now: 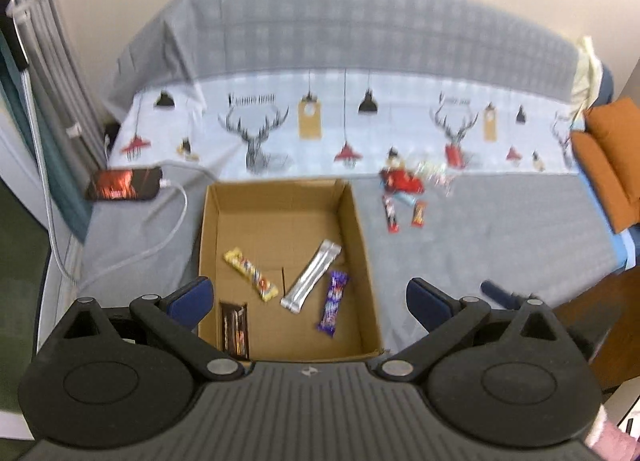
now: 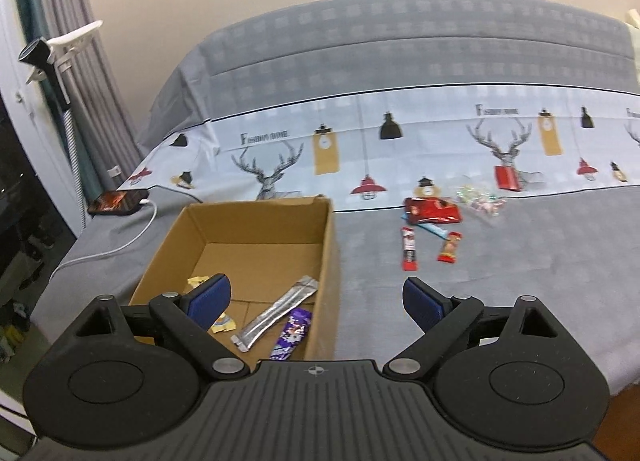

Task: Organize snacks
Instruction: 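Open both tools and lift them away from the box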

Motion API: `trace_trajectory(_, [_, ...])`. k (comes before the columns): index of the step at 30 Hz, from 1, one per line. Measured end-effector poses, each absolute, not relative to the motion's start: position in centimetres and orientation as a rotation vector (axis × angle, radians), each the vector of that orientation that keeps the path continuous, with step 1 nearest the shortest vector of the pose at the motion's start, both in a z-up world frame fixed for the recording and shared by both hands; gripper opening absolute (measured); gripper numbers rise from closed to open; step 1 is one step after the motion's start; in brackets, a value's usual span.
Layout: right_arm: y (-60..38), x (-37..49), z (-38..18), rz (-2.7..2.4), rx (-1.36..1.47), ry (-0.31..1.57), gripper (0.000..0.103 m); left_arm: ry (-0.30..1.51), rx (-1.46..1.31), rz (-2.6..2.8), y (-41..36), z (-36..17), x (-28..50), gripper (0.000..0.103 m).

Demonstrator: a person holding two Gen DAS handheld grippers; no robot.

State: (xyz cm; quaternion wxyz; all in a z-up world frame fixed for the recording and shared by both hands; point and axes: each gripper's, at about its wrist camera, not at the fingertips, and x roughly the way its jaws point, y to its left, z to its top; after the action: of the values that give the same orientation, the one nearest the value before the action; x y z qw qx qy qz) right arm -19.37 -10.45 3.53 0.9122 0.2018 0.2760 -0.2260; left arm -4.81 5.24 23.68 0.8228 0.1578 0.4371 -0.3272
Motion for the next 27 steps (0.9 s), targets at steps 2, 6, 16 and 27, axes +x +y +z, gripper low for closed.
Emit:
trace_trajectory(2, [-10.5,-19.9,3.6,-0.476,0.421,0.569,0.094,0.893,0.319,-0.704,5.5,25.1,-5.5,0.103])
trace_trajectory(6, [-10.5,-20.4,3.8,-0.483,0.426,0.570,0.094,0.844,0.310,-0.710,5.5,27.1,-6.4,0.103])
trace_trajectory(16, [-10.4,-21.3,4.0,-0.493,0.423,0.560,0.094,0.775,0.311,-0.719,5.4,29.0,-7.4,0.103])
trace_trajectory(27, [-11.0,-22.3,4.0,-0.516,0.428,0.546,0.094,0.697,0.252,-0.701,6.8,30.9,-7.5,0.103])
